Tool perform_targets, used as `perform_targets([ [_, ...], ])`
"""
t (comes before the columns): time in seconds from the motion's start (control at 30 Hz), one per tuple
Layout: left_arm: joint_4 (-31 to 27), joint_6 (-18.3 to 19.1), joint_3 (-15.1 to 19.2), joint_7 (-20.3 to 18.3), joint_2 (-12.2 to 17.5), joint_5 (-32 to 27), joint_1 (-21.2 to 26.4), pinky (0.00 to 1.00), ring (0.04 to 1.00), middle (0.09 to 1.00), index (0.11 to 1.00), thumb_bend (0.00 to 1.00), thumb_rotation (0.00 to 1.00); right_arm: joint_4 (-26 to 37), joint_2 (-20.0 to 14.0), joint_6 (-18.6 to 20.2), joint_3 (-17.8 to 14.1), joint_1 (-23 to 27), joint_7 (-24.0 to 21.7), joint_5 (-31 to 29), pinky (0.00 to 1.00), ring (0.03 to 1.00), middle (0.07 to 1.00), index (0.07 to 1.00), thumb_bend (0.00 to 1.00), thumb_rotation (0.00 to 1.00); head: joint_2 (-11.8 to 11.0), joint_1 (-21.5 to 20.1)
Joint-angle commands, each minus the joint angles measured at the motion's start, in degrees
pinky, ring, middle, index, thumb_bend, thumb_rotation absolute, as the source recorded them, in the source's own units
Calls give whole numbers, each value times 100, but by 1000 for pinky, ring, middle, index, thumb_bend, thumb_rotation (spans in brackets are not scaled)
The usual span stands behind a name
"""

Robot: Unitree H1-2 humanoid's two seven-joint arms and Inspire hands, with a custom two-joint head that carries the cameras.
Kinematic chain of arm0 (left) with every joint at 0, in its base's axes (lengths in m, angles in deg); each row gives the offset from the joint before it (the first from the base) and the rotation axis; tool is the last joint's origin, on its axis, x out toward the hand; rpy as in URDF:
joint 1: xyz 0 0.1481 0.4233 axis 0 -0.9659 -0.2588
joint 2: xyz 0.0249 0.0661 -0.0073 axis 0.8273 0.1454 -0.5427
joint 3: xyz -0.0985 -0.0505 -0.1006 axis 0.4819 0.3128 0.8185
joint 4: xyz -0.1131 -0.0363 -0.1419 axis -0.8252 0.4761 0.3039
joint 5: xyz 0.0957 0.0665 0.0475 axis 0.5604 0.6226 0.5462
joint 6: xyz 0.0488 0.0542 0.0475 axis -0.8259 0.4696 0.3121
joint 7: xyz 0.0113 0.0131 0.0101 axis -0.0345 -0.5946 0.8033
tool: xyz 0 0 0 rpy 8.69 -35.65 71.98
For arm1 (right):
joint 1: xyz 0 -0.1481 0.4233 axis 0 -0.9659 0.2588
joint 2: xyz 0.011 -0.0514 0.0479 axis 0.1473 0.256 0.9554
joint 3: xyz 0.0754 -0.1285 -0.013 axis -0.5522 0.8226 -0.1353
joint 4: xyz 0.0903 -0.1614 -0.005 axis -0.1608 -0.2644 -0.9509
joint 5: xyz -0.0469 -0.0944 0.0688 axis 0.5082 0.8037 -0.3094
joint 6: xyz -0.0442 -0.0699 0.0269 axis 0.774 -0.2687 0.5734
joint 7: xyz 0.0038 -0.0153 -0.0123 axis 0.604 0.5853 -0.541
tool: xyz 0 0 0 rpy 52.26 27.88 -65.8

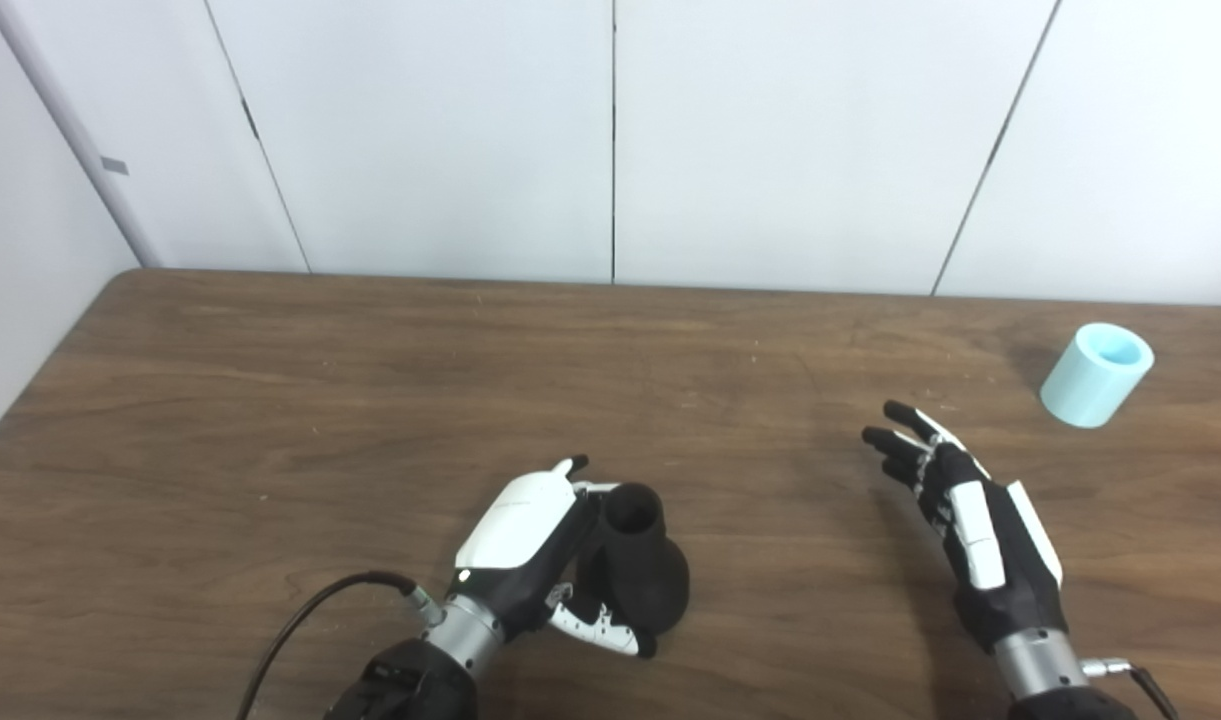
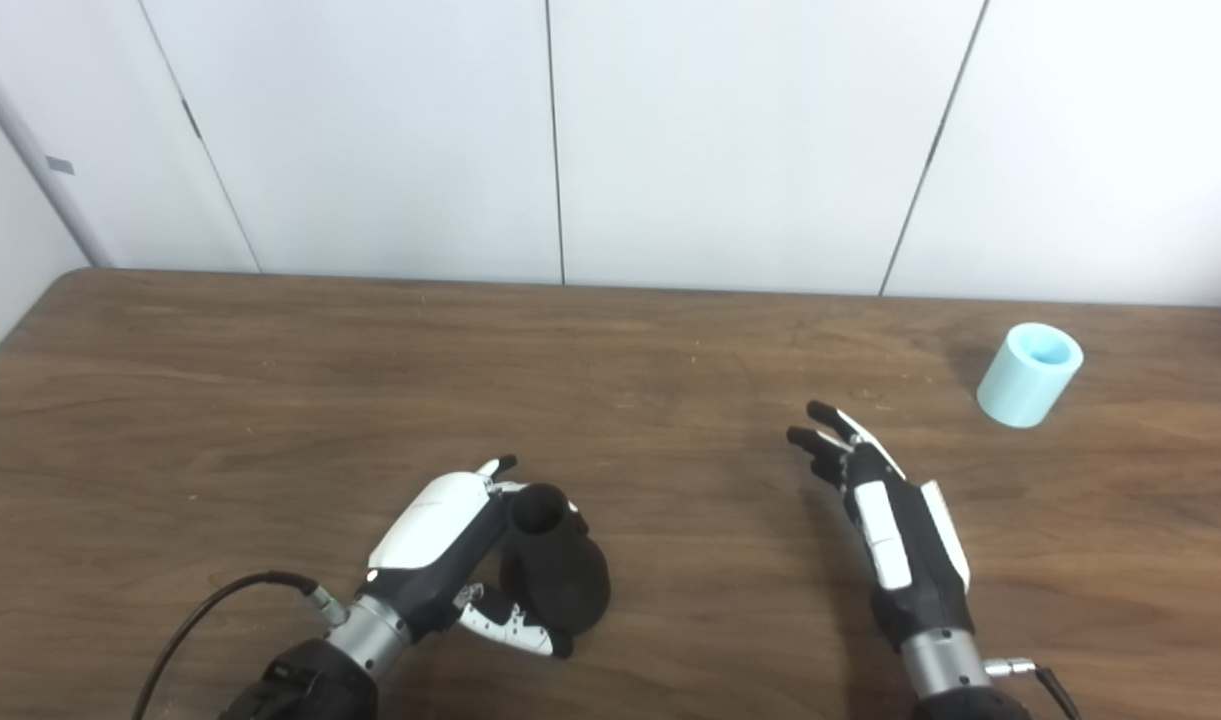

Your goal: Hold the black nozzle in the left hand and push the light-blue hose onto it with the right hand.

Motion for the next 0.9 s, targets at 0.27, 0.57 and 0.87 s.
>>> perform_targets([
  [0.27, 32, -37, 12, -176, -177, -17, -76, 1000, 732, 489, 486, 524, 0, 462, -8, 204, -55, 175, 72, -45, 866, 882, 793, 853, 495, 1000, 146, -241],
  [0.57, 65, -134, 9, -194, -219, 13, -109, 1000, 727, 473, 498, 524, 0, 654, -92, 454, -217, 239, 115, -75, 854, 871, 821, 844, 496, 1000, 107, -348],
  [0.87, 269, -295, -27, -92, -190, 112, -58, 1000, 726, 479, 493, 524, 0, 1026, -394, 973, -505, 761, 213, -35, 812, 861, 824, 842, 541, 744, -154, -962],
])
